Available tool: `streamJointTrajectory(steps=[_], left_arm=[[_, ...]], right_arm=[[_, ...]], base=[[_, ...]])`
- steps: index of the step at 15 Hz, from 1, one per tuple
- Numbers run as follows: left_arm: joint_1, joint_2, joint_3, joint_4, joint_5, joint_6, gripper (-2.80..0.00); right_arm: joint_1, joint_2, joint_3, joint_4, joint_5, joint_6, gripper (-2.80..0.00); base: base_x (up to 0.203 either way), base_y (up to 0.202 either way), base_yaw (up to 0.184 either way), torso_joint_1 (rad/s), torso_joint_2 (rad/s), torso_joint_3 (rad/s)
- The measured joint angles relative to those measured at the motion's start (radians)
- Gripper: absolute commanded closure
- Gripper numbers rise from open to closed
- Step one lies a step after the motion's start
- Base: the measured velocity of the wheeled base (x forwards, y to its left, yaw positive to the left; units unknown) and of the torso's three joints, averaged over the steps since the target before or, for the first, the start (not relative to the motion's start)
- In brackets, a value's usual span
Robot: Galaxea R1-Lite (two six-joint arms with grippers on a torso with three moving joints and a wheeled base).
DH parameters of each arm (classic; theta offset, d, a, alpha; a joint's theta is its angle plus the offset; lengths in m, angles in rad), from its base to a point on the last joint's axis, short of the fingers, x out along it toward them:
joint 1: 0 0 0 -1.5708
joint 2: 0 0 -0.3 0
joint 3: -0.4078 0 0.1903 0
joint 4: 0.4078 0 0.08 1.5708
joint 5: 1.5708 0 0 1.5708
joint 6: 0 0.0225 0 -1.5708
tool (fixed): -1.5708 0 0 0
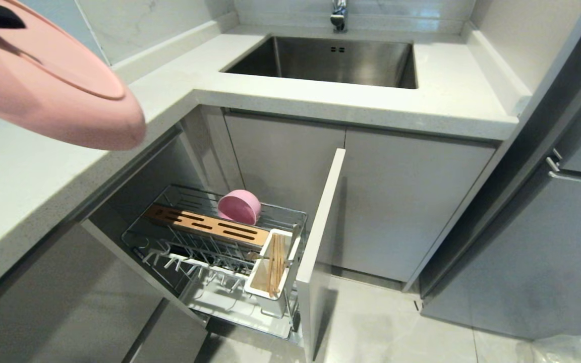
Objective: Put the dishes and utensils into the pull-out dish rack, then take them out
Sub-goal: Take the plate out of the cupboard
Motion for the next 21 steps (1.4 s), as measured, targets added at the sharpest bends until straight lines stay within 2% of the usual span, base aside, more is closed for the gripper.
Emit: streamJointTrajectory(steps=[3, 7, 11, 12, 14, 17, 21], left_arm=[[0.210, -0.065, -0.018, 0.004, -0.013, 0.164, 0.00], [0.541, -0.088, -0.003, 0.008, -0.031, 0.362, 0.00], [0.788, -0.037, 0.009, 0.014, -0.038, 0.644, 0.00], [0.828, -0.017, 0.009, 0.039, -0.039, 0.710, 0.00], [0.870, 0.038, -0.023, 0.111, -0.040, 0.791, 0.00], [0.890, 0.158, -0.134, 0.208, -0.033, 0.825, 0.00], [0.894, 0.304, -0.180, 0.190, 0.036, 0.851, 0.00]], right_arm=[[0.000, 0.000, 0.000, 0.000, 0.000, 0.000, 0.00], [0.000, 0.000, 0.000, 0.000, 0.000, 0.000, 0.00], [0.000, 0.000, 0.000, 0.000, 0.000, 0.000, 0.00], [0.000, 0.000, 0.000, 0.000, 0.000, 0.000, 0.00], [0.000, 0.000, 0.000, 0.000, 0.000, 0.000, 0.00], [0.000, 0.000, 0.000, 0.000, 0.000, 0.000, 0.00], [0.000, 0.000, 0.000, 0.000, 0.000, 0.000, 0.00]], base=[[0.000, 0.000, 0.000, 0.000, 0.00, 0.000], [0.000, 0.000, 0.000, 0.000, 0.00, 0.000], [0.000, 0.000, 0.000, 0.000, 0.00, 0.000], [0.000, 0.000, 0.000, 0.000, 0.00, 0.000], [0.000, 0.000, 0.000, 0.000, 0.00, 0.000], [0.000, 0.000, 0.000, 0.000, 0.00, 0.000], [0.000, 0.000, 0.000, 0.000, 0.00, 0.000]])
